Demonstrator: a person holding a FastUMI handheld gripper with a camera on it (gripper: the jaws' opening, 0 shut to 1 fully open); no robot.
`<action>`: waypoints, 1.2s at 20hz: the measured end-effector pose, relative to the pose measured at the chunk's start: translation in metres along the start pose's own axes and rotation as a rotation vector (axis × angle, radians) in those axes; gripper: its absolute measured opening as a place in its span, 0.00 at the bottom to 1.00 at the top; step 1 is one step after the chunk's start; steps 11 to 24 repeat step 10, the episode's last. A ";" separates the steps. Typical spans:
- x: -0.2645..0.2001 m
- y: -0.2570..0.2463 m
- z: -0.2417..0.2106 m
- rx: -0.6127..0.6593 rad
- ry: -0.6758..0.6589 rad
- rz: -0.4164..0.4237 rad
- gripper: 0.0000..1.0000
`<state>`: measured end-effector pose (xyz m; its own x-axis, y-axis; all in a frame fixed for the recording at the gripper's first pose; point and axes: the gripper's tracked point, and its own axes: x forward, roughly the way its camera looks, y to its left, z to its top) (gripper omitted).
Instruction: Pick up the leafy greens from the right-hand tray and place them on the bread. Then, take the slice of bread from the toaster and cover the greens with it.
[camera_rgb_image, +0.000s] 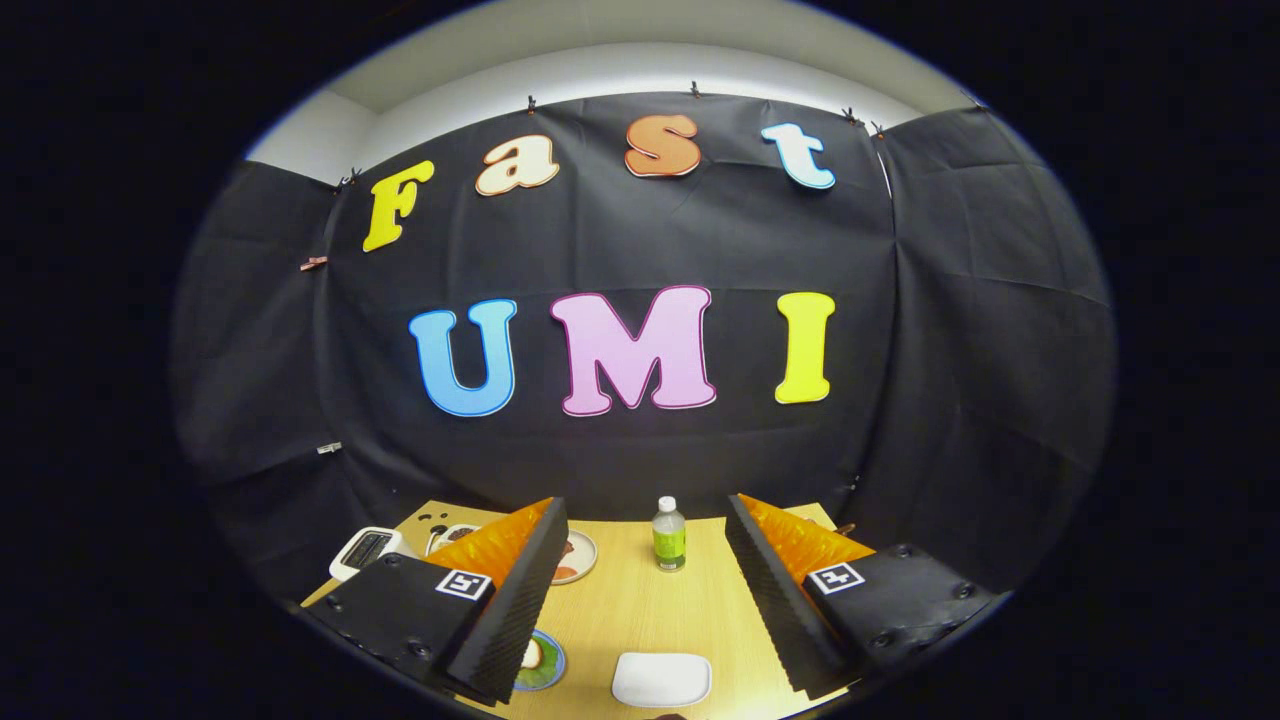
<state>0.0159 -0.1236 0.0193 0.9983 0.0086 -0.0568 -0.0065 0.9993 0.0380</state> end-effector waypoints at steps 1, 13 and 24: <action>0.002 -0.002 -0.001 0.003 0.001 0.001 0.99; 0.019 -0.011 -0.004 0.006 0.020 0.016 0.98; 0.019 -0.011 -0.004 0.006 0.020 0.016 0.98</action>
